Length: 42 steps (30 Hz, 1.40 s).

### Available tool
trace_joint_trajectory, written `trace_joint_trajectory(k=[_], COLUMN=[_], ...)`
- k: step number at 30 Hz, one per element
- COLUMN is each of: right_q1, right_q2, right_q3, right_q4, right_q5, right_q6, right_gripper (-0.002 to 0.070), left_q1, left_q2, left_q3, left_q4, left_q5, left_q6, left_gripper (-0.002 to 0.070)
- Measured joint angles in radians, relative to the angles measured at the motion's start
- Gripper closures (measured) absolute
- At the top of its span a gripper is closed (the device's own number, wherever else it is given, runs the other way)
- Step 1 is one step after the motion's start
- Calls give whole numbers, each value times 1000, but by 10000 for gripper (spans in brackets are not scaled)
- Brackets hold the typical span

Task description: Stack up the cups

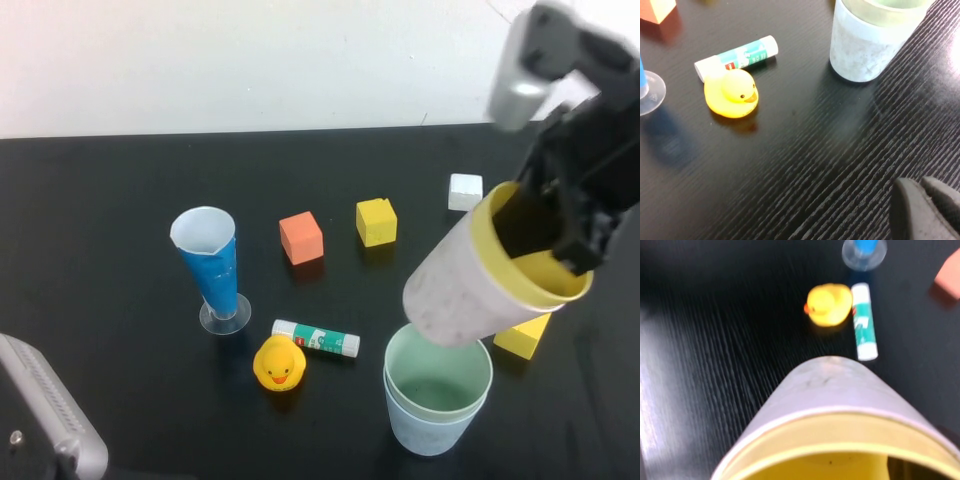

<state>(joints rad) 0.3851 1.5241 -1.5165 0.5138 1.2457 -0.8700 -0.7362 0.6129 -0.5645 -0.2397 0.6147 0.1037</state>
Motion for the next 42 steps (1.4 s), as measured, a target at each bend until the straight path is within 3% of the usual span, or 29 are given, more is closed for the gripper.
trace_joint_trajectory(k=[16,19,23,28,36,42], right_q1=[147,149,149,149,149,149], right_q2=[126,126,126,123,-71,-385], right_q3=[0,0,-15,-60,42,298], right_q4=[-172,-172,-172,-172,-166,-166], right_q5=[-13,-13,-13,-13,-13,-141], right_q6=[-12,-12,-12,64,90,93], right_gripper=[620,572,454,428,493,643], left_q1=[0,0,0,0,0,0], left_q2=[0,0,0,0,-76,-245], left_q3=[112,114,114,114,120,158], left_q4=[0,0,0,0,33,273], left_q5=[-50,-68,-76,-76,-55,-68], left_q6=[0,0,0,-27,-115,-342], left_gripper=[673,673,673,673,673,673])
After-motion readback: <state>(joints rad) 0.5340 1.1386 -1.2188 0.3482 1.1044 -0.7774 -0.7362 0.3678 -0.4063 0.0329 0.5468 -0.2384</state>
